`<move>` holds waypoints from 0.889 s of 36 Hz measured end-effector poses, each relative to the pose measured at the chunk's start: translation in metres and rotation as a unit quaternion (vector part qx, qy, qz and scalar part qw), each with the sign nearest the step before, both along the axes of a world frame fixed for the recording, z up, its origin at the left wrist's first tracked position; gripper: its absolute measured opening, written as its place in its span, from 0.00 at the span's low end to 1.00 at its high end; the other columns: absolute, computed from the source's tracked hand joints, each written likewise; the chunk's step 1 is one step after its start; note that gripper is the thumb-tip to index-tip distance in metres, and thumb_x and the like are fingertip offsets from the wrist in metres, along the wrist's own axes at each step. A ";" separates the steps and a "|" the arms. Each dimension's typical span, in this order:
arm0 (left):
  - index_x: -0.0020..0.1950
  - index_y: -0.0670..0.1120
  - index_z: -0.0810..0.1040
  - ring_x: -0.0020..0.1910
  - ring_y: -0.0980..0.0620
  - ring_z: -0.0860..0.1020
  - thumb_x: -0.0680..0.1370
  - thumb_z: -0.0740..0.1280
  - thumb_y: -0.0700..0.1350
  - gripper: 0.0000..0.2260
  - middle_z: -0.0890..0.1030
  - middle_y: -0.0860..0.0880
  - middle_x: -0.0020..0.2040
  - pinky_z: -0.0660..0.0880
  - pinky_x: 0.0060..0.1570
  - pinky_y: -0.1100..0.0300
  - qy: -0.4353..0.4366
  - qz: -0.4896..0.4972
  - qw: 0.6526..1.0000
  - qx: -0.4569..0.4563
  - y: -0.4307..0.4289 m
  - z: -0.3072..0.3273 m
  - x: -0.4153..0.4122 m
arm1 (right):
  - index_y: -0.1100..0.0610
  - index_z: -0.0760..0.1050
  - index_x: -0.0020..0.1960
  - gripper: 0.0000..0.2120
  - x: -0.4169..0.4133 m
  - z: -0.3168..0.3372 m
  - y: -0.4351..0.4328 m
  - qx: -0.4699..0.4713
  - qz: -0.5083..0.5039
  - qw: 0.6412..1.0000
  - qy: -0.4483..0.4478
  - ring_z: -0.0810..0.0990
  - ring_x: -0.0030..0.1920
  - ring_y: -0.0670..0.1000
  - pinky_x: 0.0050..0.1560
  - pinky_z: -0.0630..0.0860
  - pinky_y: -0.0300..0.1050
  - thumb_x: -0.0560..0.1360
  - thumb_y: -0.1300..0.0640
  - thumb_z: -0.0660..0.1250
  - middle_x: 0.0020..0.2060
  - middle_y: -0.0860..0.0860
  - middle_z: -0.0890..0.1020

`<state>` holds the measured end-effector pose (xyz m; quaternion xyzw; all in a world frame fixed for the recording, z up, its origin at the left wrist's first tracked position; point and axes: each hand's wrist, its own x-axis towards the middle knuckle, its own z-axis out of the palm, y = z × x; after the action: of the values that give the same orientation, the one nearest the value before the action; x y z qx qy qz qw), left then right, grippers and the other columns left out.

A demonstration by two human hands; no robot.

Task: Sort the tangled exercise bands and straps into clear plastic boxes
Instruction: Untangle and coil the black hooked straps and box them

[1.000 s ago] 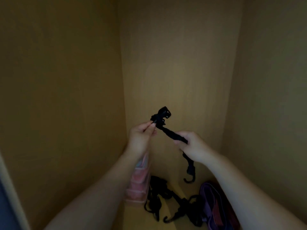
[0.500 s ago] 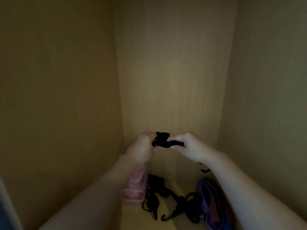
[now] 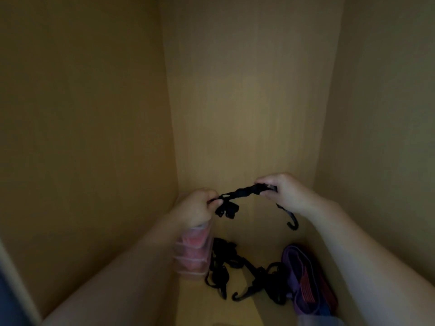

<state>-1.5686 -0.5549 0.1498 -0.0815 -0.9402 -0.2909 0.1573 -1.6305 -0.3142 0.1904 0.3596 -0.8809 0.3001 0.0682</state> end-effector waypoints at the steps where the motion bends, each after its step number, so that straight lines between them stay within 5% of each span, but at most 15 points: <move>1: 0.43 0.47 0.77 0.33 0.59 0.71 0.82 0.61 0.46 0.09 0.72 0.55 0.33 0.64 0.31 0.69 -0.017 -0.010 1.000 0.020 0.001 0.000 0.001 | 0.52 0.76 0.65 0.16 -0.001 -0.003 -0.001 -0.007 -0.003 1.000 0.004 0.76 0.50 0.40 0.54 0.68 0.33 0.78 0.61 0.65 0.50 0.40 0.78; 6: 0.33 0.57 0.73 0.27 0.65 0.67 0.83 0.60 0.47 0.18 0.70 0.62 0.26 0.61 0.31 0.68 -0.067 -0.065 0.979 0.182 -0.002 -0.001 0.009 | 0.51 0.73 0.68 0.17 -0.003 -0.014 -0.001 -0.021 0.006 1.000 0.003 0.75 0.57 0.44 0.54 0.67 0.31 0.80 0.60 0.62 0.56 0.45 0.78; 9: 0.41 0.48 0.76 0.29 0.66 0.73 0.83 0.57 0.43 0.13 0.76 0.61 0.29 0.66 0.33 0.72 -0.090 -0.092 0.956 0.262 -0.002 0.000 0.015 | 0.52 0.72 0.69 0.17 -0.004 -0.019 -0.002 -0.033 0.014 0.999 -0.019 0.73 0.60 0.41 0.60 0.65 0.30 0.80 0.59 0.62 0.60 0.44 0.77; 11: 0.48 0.40 0.78 0.42 0.57 0.80 0.82 0.59 0.43 0.10 0.83 0.52 0.40 0.72 0.44 0.69 -0.091 -0.107 0.928 0.346 -0.002 -0.001 0.016 | 0.53 0.72 0.69 0.18 -0.006 -0.021 -0.004 -0.040 0.016 0.999 -0.024 0.73 0.63 0.41 0.64 0.64 0.33 0.80 0.59 0.63 0.62 0.45 0.76; 13: 0.59 0.35 0.76 0.54 0.44 0.77 0.77 0.62 0.47 0.18 0.80 0.39 0.53 0.71 0.57 0.56 -0.086 -0.107 0.893 0.430 -0.002 -0.001 0.018 | 0.52 0.72 0.68 0.18 -0.006 -0.023 -0.007 -0.049 0.022 0.998 -0.024 0.74 0.63 0.42 0.64 0.65 0.32 0.79 0.59 0.64 0.62 0.43 0.76; 14: 0.63 0.33 0.73 0.52 0.43 0.76 0.76 0.61 0.48 0.22 0.78 0.37 0.54 0.70 0.57 0.53 -0.095 -0.108 0.875 0.461 0.000 0.000 0.019 | 0.50 0.72 0.67 0.17 -0.005 -0.023 -0.008 -0.054 0.028 0.998 -0.027 0.74 0.63 0.41 0.64 0.64 0.30 0.79 0.59 0.64 0.62 0.42 0.76; 17: 0.64 0.35 0.71 0.32 0.55 0.68 0.76 0.62 0.46 0.21 0.72 0.44 0.44 0.66 0.35 0.63 -0.096 -0.135 0.805 0.570 0.006 0.000 0.019 | 0.51 0.74 0.67 0.17 -0.004 -0.026 -0.012 -0.059 0.040 0.997 -0.042 0.73 0.64 0.39 0.64 0.64 0.28 0.79 0.59 0.64 0.63 0.42 0.75; 22: 0.55 0.41 0.75 0.27 0.56 0.63 0.74 0.60 0.48 0.14 0.72 0.48 0.38 0.61 0.27 0.65 -0.067 -0.146 0.709 0.686 0.019 0.006 0.016 | 0.53 0.73 0.67 0.16 -0.002 -0.029 -0.017 -0.071 0.039 0.996 -0.044 0.71 0.63 0.38 0.57 0.61 0.18 0.79 0.59 0.64 0.61 0.40 0.74; 27: 0.51 0.42 0.76 0.29 0.56 0.66 0.82 0.57 0.45 0.10 0.70 0.49 0.35 0.67 0.28 0.66 -0.050 -0.117 0.696 0.707 0.023 0.008 0.007 | 0.55 0.70 0.70 0.18 -0.004 -0.034 -0.015 -0.064 0.025 0.996 -0.064 0.68 0.64 0.38 0.53 0.59 0.16 0.80 0.58 0.62 0.61 0.39 0.70; 32: 0.49 0.41 0.76 0.30 0.56 0.72 0.82 0.58 0.42 0.09 0.73 0.48 0.36 0.73 0.31 0.66 -0.032 -0.078 0.726 0.682 0.024 0.010 0.000 | 0.54 0.67 0.72 0.21 -0.001 -0.035 -0.016 -0.044 0.036 0.994 -0.093 0.66 0.67 0.39 0.68 0.59 0.33 0.80 0.56 0.62 0.66 0.41 0.70</move>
<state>-1.5687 -0.5304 0.1595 -0.0162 -0.4831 -0.8675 0.1171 -1.6316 -0.3302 0.1558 0.3586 -0.8555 0.3733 -0.0091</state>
